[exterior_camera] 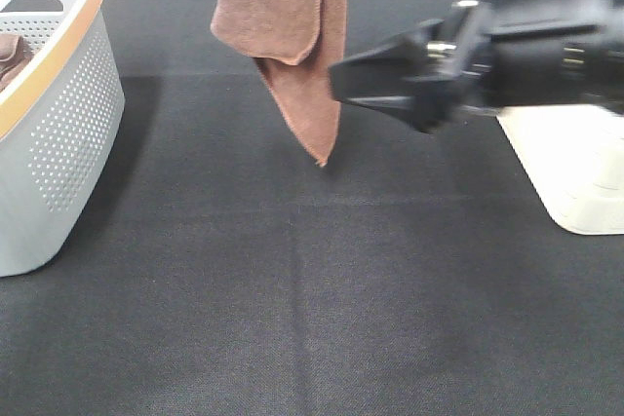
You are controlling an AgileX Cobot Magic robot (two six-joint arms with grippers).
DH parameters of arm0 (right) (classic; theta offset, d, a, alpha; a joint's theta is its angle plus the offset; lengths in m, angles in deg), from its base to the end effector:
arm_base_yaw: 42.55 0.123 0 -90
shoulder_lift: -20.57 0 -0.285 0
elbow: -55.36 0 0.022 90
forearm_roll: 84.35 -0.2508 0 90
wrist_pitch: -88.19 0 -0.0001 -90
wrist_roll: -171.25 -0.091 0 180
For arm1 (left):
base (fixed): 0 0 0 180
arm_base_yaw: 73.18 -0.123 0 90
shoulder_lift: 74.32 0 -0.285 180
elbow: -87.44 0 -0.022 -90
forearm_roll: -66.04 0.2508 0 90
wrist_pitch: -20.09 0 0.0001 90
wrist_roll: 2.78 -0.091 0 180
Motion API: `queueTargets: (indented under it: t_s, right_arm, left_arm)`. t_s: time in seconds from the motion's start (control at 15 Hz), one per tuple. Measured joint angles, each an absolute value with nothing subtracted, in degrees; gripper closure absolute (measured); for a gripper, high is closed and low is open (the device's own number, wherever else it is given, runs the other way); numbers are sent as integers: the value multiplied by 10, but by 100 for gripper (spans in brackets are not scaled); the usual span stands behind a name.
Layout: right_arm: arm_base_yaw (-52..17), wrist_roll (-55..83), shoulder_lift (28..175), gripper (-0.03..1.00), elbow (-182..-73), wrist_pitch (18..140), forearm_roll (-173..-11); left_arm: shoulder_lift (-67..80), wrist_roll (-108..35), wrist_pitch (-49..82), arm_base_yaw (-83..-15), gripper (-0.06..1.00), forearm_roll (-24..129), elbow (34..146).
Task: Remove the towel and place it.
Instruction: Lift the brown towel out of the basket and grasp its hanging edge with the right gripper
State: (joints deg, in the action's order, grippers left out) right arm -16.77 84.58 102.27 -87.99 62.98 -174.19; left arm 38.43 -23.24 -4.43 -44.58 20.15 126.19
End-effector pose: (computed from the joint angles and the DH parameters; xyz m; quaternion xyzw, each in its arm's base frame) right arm 0.2194 0.1491 0.2661 -0.3200 0.7829 0.2804 0.4539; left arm 0.3663 -0.2307 0.4736 0.1413 0.7025 -0.3958 0.5743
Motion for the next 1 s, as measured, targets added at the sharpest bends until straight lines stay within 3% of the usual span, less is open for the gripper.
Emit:
queueTargets:
  t_s: [0.67,1.0]
  right_arm:
    - [-164,846,1172,27,-921,685,-1838]
    - [-164,846,1206,26,-969,615,-1841]
  left_arm:
    - [384,-232,-44,-446,94,201,1262]
    - [384,-232,-45,-446,94,201,1262]
